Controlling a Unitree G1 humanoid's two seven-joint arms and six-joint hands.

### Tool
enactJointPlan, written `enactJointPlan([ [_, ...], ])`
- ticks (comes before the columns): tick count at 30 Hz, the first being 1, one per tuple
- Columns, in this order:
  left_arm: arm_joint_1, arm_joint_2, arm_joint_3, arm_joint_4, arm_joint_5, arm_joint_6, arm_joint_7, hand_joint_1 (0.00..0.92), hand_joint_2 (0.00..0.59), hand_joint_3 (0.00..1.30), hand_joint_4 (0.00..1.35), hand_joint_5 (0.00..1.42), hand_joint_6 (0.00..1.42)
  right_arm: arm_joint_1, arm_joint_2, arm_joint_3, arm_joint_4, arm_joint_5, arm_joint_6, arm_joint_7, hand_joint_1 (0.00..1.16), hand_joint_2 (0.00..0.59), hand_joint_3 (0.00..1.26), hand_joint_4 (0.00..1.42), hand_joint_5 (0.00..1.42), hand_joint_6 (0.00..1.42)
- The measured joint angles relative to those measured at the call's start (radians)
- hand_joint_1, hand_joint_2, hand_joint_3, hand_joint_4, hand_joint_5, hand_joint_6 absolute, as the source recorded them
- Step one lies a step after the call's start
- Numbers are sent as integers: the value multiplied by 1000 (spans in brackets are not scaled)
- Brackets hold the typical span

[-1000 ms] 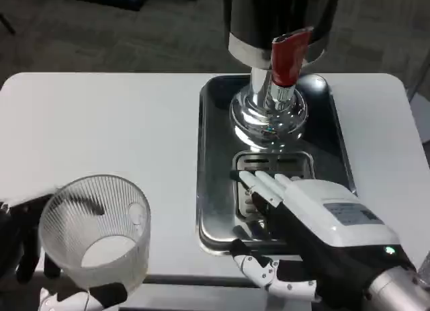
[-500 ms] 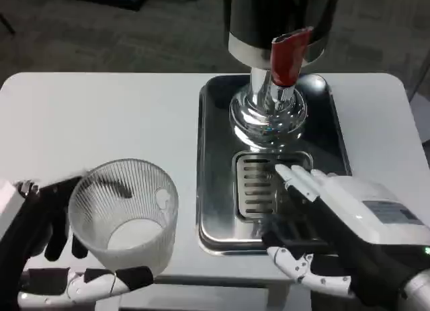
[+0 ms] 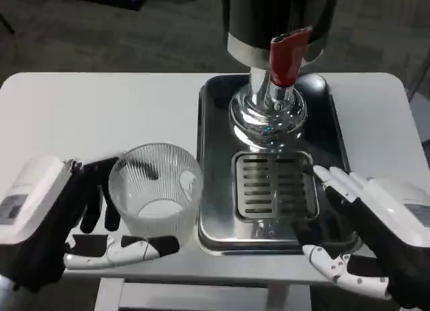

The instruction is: Grasp the cup under the faucet to collect the drink, then remove the cup.

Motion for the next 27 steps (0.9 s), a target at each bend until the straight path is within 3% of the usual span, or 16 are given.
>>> enactJointPlan([
  [12, -209, -13, -126, 155, 81, 47, 72, 510, 44, 948, 1111, 1282, 1424, 47, -37, -86, -14, 66, 2, -14, 371, 485, 34, 0, 0, 0],
  [22, -390, -45, -252, 338, 132, 76, 123, 510, 44, 948, 1111, 1268, 1424, 79, -81, -184, -31, 141, 9, -35, 371, 485, 34, 0, 0, 0],
  [27, -465, -61, -316, 398, 162, 96, 137, 505, 35, 948, 1098, 1255, 1424, 97, -96, -213, -31, 170, 11, -54, 371, 485, 34, 0, 0, 0],
])
